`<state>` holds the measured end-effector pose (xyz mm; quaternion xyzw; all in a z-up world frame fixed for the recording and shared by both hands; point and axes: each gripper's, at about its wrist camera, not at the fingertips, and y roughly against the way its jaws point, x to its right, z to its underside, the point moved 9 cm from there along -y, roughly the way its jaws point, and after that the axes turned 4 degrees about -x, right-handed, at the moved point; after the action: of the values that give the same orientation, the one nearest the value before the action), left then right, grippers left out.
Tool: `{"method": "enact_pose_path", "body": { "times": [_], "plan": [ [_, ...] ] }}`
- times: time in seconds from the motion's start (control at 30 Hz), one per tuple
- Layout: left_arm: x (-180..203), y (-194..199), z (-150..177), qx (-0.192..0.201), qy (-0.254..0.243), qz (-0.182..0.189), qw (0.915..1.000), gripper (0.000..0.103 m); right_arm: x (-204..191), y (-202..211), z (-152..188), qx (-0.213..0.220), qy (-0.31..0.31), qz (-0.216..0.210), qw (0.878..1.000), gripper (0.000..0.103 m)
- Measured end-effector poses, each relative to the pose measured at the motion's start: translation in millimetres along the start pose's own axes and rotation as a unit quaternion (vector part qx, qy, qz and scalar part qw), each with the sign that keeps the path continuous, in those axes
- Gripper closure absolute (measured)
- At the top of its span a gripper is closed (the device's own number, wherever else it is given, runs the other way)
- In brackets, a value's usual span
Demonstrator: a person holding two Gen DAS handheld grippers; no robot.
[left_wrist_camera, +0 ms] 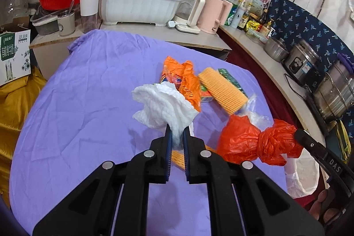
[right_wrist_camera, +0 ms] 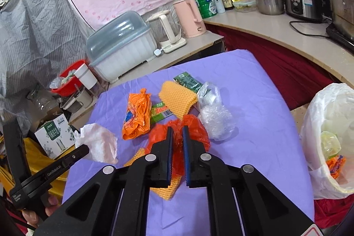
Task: Collect trash
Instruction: 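Lift the tissue and red bag and carry them toward the white bin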
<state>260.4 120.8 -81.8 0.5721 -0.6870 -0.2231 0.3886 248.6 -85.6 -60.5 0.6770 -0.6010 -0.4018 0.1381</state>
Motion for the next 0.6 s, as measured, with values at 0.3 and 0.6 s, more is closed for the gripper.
{"method": "enact_pose_path", "body": {
  "times": [0.3,0.6],
  "plan": [
    [47,28,14,0.009,-0.036,0.025,0.9990,0.094,25,40,1,0.024,-0.011,0.008,1.000,0.096],
    [112,32,31,0.002,-0.086,0.058,0.9946,0.094,76,79,0,0.054,-0.046,0.034,0.997,0.096]
  ]
}}
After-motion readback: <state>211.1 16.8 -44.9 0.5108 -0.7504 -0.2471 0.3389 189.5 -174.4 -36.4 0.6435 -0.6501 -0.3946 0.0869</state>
